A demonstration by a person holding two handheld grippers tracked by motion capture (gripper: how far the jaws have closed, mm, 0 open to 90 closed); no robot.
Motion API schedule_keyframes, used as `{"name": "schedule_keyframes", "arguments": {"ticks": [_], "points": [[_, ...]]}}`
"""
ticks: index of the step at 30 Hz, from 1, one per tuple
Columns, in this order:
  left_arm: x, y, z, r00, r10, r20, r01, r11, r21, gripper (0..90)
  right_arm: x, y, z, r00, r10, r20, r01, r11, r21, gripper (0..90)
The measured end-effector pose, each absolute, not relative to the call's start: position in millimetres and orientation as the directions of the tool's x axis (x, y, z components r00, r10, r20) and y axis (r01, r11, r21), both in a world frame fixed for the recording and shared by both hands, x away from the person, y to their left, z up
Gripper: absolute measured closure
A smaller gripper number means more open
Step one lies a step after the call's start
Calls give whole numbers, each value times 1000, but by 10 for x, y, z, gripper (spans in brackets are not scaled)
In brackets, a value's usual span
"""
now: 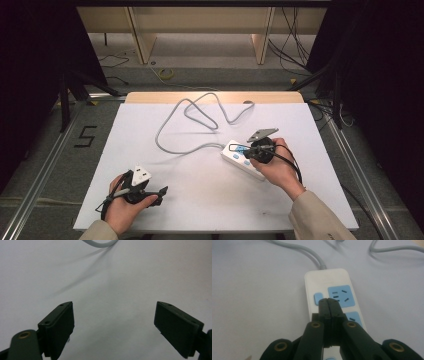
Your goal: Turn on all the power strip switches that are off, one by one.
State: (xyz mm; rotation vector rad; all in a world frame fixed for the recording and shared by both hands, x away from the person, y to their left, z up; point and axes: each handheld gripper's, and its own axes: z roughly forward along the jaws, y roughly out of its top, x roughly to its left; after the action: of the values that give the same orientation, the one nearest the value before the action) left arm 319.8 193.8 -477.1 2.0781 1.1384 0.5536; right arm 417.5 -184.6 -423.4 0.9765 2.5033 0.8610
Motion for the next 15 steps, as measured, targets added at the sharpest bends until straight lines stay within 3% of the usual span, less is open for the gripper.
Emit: {"name": "schedule_keyframes", "arguments": {"ticks": [15], "points": [[3199, 1936, -4770, 525, 850, 38, 554, -376, 743, 162, 4274, -1772, -4303, -715, 696, -60, 520, 587, 620, 900]]}}
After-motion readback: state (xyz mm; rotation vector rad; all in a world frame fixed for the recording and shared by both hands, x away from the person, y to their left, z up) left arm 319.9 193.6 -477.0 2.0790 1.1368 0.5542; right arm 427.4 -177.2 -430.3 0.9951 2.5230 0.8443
